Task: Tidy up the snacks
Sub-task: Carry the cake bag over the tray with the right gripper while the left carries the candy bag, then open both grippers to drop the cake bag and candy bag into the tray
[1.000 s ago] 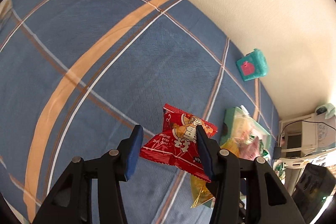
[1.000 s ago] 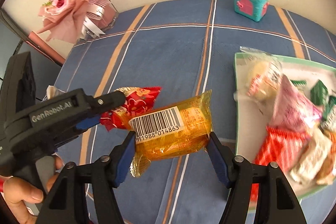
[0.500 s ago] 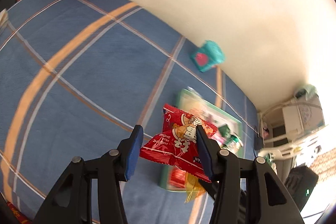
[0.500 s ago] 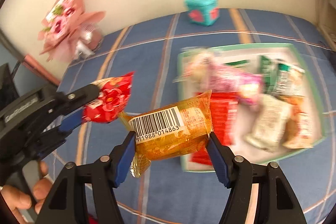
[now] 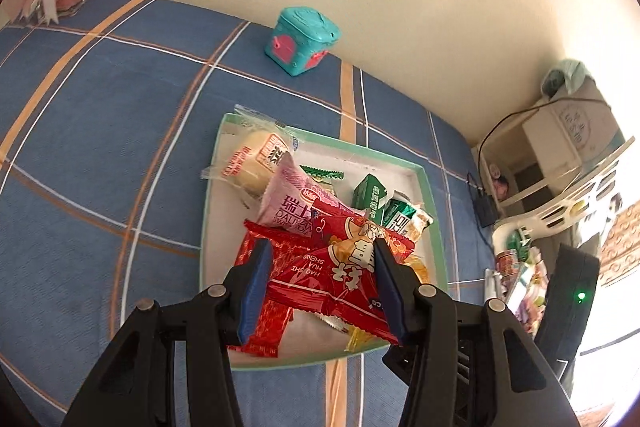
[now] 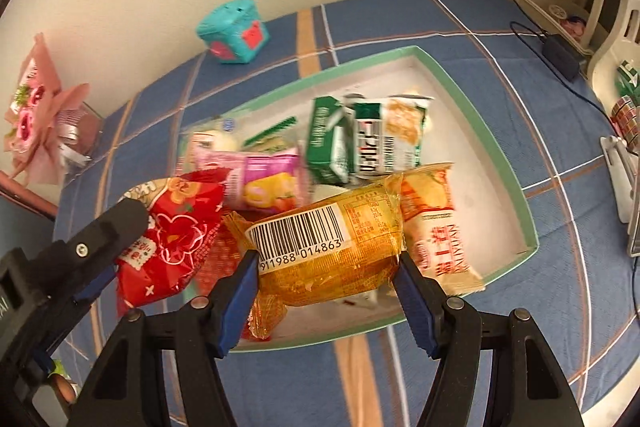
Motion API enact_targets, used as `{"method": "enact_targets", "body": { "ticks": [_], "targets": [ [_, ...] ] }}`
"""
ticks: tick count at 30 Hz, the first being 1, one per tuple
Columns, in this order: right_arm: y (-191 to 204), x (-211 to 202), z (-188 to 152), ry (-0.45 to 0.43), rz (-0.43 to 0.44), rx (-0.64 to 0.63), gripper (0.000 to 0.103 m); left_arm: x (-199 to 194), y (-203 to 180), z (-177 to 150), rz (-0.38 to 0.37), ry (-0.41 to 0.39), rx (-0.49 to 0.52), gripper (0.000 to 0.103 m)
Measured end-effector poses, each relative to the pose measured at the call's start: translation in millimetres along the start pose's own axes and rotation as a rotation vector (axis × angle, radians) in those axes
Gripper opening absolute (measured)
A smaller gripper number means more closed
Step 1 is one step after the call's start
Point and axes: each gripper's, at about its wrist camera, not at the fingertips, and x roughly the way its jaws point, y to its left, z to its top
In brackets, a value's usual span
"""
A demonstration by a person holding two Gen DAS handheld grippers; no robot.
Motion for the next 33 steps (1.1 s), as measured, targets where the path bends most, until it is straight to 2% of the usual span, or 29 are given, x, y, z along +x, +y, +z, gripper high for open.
{"method": "enact_targets", "body": {
  "ticks": [15, 20, 24, 33],
  "targets": [
    [6, 23, 3, 0.012, -0.06, -0.068, 0.07, 32, 1, -2, 0.011, 0.066, -0.004, 0.053],
    [6, 25, 2, 0.018, -0.071, -0.062, 0.076, 30, 4, -2, 0.001, 0.077, -0.023, 0.053],
    [2, 27, 1, 0.029, -0.064, -0.046, 0.081, 31, 12, -2, -0.016, 0.105, -0.06, 0.066],
    [-2, 26, -6, 0.022, -0.112, -0.04, 0.095, 14, 21, -9, -0.013, 0.099, -0.074, 0.079]
  ]
}}
